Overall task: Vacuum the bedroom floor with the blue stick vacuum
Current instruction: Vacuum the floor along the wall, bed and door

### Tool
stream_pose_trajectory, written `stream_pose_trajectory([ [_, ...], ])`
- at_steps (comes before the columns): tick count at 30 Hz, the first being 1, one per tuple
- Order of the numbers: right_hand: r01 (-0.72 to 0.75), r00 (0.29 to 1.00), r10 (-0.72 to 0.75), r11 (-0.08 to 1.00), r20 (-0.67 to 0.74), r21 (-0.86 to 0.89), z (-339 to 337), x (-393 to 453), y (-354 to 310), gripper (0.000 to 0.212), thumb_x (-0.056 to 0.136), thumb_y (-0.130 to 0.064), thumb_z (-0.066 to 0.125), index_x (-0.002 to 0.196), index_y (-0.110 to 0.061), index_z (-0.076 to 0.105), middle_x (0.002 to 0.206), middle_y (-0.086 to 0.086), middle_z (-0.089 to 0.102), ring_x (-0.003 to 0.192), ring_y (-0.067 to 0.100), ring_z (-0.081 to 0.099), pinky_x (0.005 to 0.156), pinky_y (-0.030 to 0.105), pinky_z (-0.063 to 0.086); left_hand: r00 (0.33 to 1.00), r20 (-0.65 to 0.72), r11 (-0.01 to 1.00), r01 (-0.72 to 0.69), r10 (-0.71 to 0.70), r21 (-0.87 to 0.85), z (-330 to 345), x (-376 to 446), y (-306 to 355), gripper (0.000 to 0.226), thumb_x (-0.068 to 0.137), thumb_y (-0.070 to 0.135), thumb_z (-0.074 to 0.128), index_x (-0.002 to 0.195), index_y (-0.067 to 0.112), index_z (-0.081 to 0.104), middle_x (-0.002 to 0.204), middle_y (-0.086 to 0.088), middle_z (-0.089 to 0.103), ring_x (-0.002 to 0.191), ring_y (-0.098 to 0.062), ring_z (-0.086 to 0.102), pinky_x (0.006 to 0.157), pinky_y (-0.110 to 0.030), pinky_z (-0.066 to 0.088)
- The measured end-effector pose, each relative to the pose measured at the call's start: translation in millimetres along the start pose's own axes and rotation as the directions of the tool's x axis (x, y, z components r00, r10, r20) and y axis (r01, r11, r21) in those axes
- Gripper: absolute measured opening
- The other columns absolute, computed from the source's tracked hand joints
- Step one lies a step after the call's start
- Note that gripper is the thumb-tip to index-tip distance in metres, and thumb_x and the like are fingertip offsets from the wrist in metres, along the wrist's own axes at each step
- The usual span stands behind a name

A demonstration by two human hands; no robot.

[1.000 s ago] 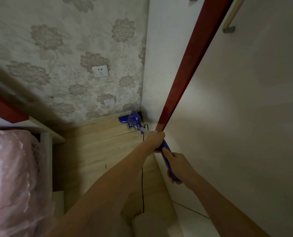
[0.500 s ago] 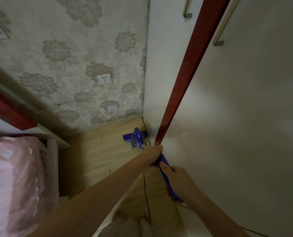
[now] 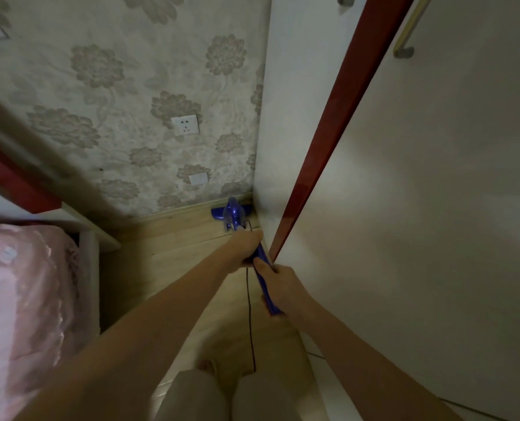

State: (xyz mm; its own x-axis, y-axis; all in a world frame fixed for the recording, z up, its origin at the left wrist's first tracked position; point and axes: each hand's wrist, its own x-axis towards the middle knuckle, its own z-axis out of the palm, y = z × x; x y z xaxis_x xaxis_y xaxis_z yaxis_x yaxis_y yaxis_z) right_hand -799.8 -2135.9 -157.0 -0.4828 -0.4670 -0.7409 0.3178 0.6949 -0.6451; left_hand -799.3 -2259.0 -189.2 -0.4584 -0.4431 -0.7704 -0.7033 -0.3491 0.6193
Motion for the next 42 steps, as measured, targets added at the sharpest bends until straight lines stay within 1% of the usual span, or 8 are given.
stream_pose_trajectory([
  [6,-0.005,0.998,0.004,1.000,0.067,0.017,19,-30,-7,0.031,0.098,-0.048,0.046,0.092,-0.018,0.052,0.073,0.002,0.055,0.054,0.010,0.053,0.048,0.020,0.047,0.999,-0.005,0.998,0.037,-0.038,-0.045,-28,-27,-18,0.018,0.097,0.020,0.046,0.082,0.010,0.047,0.076,-0.008,0.054,0.065,-0.018,0.055,0.057,-0.029,0.050],
  [10,0.008,0.995,0.001,0.996,0.099,-0.088,30,-30,-7,0.036,0.098,-0.050,0.045,0.097,-0.015,0.053,0.074,0.002,0.055,0.054,0.010,0.053,0.051,0.021,0.047,0.997,-0.056,0.994,0.046,-0.051,-0.096,-40,-27,-33,0.018,0.097,0.022,0.046,0.082,0.011,0.047,0.078,-0.009,0.054,0.067,-0.019,0.054,0.057,-0.028,0.048],
  [15,0.029,0.995,-0.023,0.998,0.101,-0.059,49,-15,-14,0.034,0.100,-0.046,0.043,0.093,-0.013,0.050,0.067,0.001,0.051,0.048,0.009,0.050,0.044,0.020,0.045,0.996,-0.086,0.995,0.015,-0.024,-0.101,-54,-11,-35,0.019,0.095,0.022,0.045,0.104,0.006,0.048,0.084,-0.013,0.056,0.067,-0.020,0.055,0.056,-0.029,0.049],
  [20,-0.007,0.994,0.007,1.000,0.106,-0.007,63,-5,-24,0.037,0.101,-0.046,0.041,0.093,-0.011,0.050,0.063,0.002,0.051,0.046,0.011,0.050,0.044,0.022,0.044,0.997,-0.075,0.998,0.013,-0.017,-0.060,-69,0,-28,0.020,0.094,0.022,0.046,0.105,0.006,0.047,0.082,-0.012,0.055,0.063,-0.020,0.053,0.056,-0.029,0.048],
  [23,-0.014,0.992,0.015,1.000,0.126,-0.002,64,-1,-32,0.037,0.100,-0.047,0.041,0.085,-0.014,0.049,0.063,0.003,0.052,0.050,0.013,0.051,0.050,0.026,0.045,0.998,-0.057,0.997,0.012,-0.016,-0.076,-77,5,-24,0.023,0.095,0.024,0.047,0.109,0.005,0.047,0.088,-0.015,0.056,0.071,-0.024,0.057,0.068,-0.037,0.053],
  [25,-0.015,0.991,0.011,1.000,0.132,0.027,66,0,-33,0.037,0.099,-0.047,0.045,0.081,-0.015,0.049,0.060,0.003,0.052,0.049,0.013,0.050,0.050,0.027,0.045,1.000,-0.018,0.992,0.011,-0.014,-0.122,-82,7,-24,0.020,0.095,0.023,0.048,0.104,0.006,0.047,0.086,-0.014,0.055,0.073,-0.025,0.056,0.077,-0.041,0.053],
  [30,0.003,0.986,0.015,0.995,0.166,-0.103,63,2,-29,0.019,0.091,-0.029,0.064,0.088,-0.018,0.049,0.060,0.000,0.051,0.044,0.009,0.049,0.047,0.022,0.047,0.999,0.024,0.924,0.050,-0.045,-0.380,-75,3,-36,0.011,0.091,0.018,0.055,0.089,0.011,0.046,0.072,-0.007,0.048,0.063,-0.018,0.046,0.060,-0.030,0.045],
  [42,0.000,0.960,0.042,0.988,0.277,-0.151,111,-39,-46,0.023,0.091,-0.021,0.061,0.110,-0.013,0.052,0.071,0.001,0.056,0.052,0.009,0.055,0.056,0.024,0.048,0.994,-0.021,0.930,0.092,-0.107,-0.355,-134,-30,-59,0.008,0.089,0.012,0.053,0.085,0.008,0.048,0.075,-0.009,0.049,0.067,-0.019,0.049,0.062,-0.031,0.048],
])
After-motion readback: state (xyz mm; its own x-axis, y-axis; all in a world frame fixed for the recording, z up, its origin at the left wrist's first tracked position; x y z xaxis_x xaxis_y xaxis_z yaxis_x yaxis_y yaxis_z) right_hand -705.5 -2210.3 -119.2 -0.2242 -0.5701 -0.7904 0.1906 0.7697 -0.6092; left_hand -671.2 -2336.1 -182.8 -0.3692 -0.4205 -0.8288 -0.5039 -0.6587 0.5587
